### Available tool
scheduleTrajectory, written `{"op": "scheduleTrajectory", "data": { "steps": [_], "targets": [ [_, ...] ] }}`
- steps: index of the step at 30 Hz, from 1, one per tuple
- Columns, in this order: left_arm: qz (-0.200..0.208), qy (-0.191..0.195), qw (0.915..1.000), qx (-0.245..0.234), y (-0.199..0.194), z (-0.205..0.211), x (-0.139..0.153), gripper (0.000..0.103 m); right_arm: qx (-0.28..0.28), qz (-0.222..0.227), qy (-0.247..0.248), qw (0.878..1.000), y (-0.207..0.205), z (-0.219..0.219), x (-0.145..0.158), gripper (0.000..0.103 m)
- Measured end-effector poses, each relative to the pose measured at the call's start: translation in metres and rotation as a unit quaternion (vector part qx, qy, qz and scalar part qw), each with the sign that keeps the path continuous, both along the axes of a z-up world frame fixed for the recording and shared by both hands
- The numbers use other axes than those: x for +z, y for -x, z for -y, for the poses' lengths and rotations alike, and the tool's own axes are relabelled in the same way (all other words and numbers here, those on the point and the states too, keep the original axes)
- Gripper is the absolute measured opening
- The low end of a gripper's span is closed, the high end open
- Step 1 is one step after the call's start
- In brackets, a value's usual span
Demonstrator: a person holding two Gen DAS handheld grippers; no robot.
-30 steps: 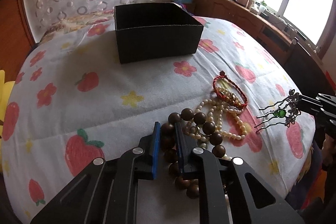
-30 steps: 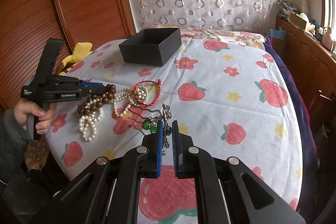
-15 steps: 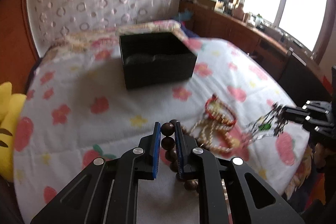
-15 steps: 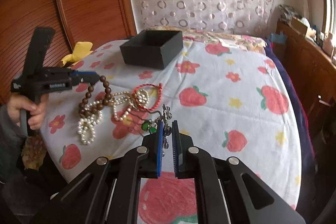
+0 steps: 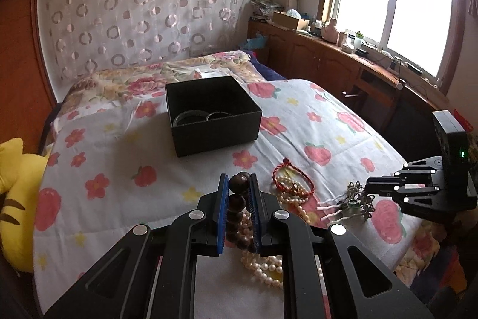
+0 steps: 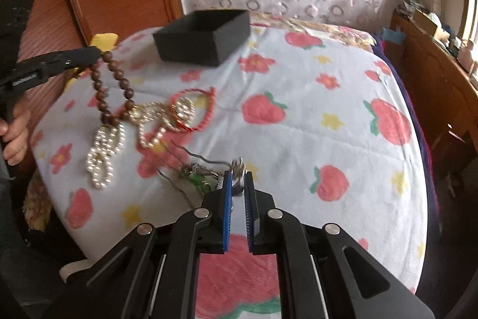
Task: Organize jewelry
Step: 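Lift brown bead bracelet with left tool while right tool holds the hairpins, then carry bead bracelet with left tool to box while right tool carries hairpins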
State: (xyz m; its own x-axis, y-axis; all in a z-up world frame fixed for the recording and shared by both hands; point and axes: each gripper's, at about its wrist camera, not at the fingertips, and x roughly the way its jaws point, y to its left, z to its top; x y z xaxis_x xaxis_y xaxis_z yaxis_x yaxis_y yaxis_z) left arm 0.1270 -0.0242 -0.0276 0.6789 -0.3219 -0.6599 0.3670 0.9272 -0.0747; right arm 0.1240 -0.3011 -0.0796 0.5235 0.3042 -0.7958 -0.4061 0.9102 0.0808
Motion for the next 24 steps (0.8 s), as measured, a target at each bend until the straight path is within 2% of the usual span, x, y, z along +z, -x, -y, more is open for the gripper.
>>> {"op": "scheduleTrajectory", "data": {
  "steps": [3,6,10,12,13,17,20,21,24],
  "targets": [
    [-0.002,0.001,1.0,0.001,0.001,-0.001,-0.003,0.012,-0.009,0.004,-0.006,1.0,0.002,0.006,0.001,0.01],
    [-0.002,0.001,1.0,0.001,0.001,-0.002,-0.004,0.012,0.005,0.017,-0.028,0.999,0.008,0.005,0.01,0.01],
    [-0.002,0.003,1.0,0.002,0.001,-0.002,-0.004,0.012,0.021,0.021,-0.003,1.0,0.01,-0.008,0.012,0.011],
    [-0.002,0.006,1.0,0.002,0.001,-0.004,-0.004,0.012,0.015,0.023,0.006,1.0,0.01,-0.007,0.01,0.037],
    [-0.002,0.005,1.0,0.001,0.001,-0.004,-0.004,0.012,0.008,0.02,0.007,1.0,0.01,-0.004,0.008,0.041],
    [-0.002,0.006,1.0,-0.002,0.003,-0.002,-0.006,0.012,-0.008,-0.01,-0.015,1.0,0.008,0.004,-0.006,0.042],
    [-0.002,0.009,1.0,-0.001,0.003,-0.003,-0.007,0.012,-0.017,-0.031,-0.052,0.998,0.003,0.009,-0.011,0.041],
    [-0.002,0.009,1.0,-0.002,0.004,-0.002,-0.007,0.012,-0.015,-0.036,-0.062,0.997,0.002,0.009,-0.012,0.034],
    [0.0,0.007,1.0,-0.002,0.003,-0.002,-0.006,0.012,-0.022,-0.044,-0.087,0.995,-0.004,0.01,-0.012,0.027]
  ]
}}
